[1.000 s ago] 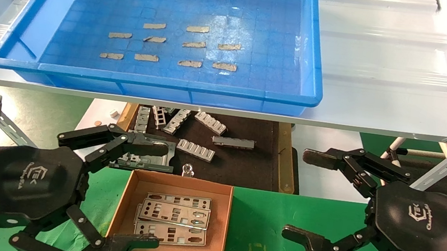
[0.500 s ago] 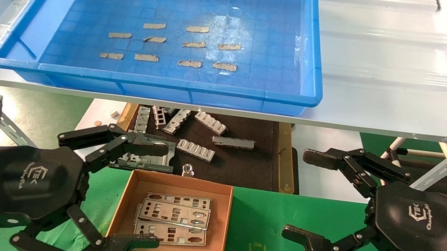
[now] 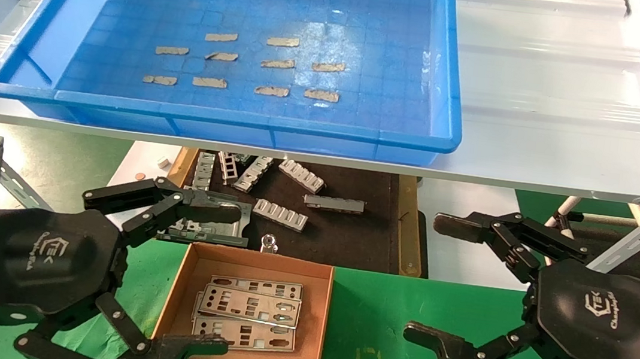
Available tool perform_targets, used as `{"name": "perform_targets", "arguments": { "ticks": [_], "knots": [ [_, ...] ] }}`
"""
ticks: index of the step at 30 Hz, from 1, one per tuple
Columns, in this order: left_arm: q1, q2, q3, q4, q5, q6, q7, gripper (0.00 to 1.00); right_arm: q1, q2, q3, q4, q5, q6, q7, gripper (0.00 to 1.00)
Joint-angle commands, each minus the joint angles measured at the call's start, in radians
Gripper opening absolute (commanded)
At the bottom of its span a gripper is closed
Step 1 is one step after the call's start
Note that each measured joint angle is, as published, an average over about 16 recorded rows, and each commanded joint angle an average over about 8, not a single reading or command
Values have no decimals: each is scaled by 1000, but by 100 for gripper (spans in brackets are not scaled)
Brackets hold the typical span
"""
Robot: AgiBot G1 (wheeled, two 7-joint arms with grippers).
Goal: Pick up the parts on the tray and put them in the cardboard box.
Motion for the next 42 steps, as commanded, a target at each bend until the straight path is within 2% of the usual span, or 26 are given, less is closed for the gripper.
{"name": "perform_targets", "arguments": {
  "ticks": [1, 42],
  "knots": [
    [0, 0, 0, 0, 0, 0, 0, 100, 0, 0, 0, 0, 0, 0, 0, 100],
    [0, 0, 0, 0, 0, 0, 0, 100, 0, 0, 0, 0, 0, 0, 0, 100]
  ]
}}
